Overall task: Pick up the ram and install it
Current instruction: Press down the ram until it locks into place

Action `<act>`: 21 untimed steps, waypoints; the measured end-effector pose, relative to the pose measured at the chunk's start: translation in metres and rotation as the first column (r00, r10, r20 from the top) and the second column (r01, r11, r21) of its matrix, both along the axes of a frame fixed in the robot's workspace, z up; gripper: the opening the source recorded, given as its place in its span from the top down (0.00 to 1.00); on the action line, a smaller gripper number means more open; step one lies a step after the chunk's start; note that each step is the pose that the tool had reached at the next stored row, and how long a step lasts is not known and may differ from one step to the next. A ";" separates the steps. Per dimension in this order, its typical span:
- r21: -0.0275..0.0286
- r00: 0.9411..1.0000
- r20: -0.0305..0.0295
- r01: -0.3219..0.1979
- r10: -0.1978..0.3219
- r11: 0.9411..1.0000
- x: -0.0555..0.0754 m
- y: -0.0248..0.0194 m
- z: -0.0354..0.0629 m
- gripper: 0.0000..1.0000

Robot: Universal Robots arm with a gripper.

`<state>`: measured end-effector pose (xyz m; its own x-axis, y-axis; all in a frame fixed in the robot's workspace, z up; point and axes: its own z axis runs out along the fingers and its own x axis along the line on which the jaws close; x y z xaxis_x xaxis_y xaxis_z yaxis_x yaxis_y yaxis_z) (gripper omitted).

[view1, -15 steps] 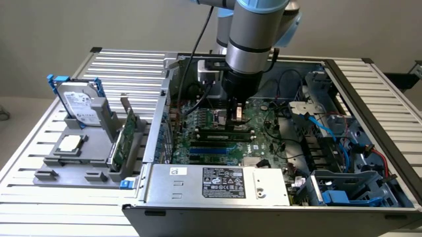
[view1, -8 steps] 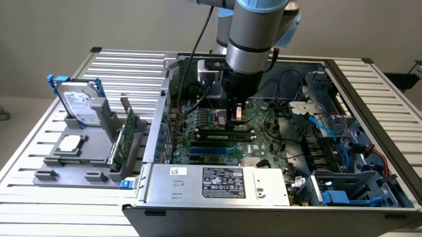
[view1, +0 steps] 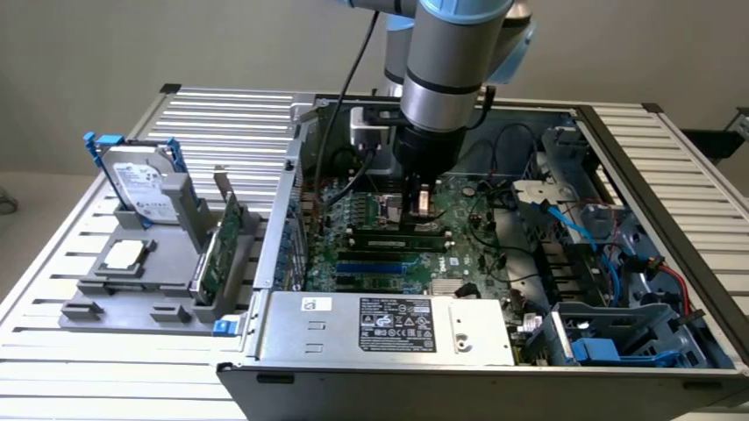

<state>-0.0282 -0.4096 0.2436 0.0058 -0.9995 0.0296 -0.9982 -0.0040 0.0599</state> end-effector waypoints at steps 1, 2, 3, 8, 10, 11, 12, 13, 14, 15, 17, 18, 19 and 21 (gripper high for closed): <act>0.000 1.000 0.000 0.005 -0.005 1.000 0.000 -0.0002 0.0000 0.89; 0.000 1.000 0.000 0.013 -0.013 1.000 0.000 -0.0003 0.0000 0.89; 0.000 1.000 0.000 0.025 -0.025 1.000 0.000 -0.0002 0.0000 0.89; 0.000 0.996 0.000 0.091 -0.091 0.996 0.000 -0.0003 0.0000 0.89; 0.000 0.993 0.000 0.117 -0.117 0.993 0.000 -0.0003 0.0000 0.89; 0.000 0.991 0.000 0.131 -0.131 0.991 0.000 -0.0003 0.0000 0.89; 0.000 0.989 0.000 0.145 -0.145 0.989 0.000 -0.0003 0.0000 0.89; 0.000 0.987 0.000 0.158 -0.158 0.987 0.000 -0.0003 0.0000 0.89; 0.000 0.985 0.000 0.172 -0.172 0.985 0.000 -0.0003 0.0000 0.89; 0.000 0.983 0.000 0.185 -0.185 0.983 0.000 -0.0003 0.0000 0.89; 0.000 0.977 0.000 0.213 -0.213 0.977 0.000 -0.0003 0.0000 0.89; 0.000 0.974 0.000 0.227 -0.227 0.974 0.000 -0.0003 0.0000 0.89; 0.000 0.970 0.000 0.242 -0.242 0.970 0.000 -0.0003 0.0000 0.89; 0.000 0.963 0.000 0.271 -0.271 0.963 0.000 -0.0003 0.0000 0.89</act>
<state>-0.0282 -0.4100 0.2435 -0.2649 -0.9638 0.0295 -0.9621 0.2662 0.0599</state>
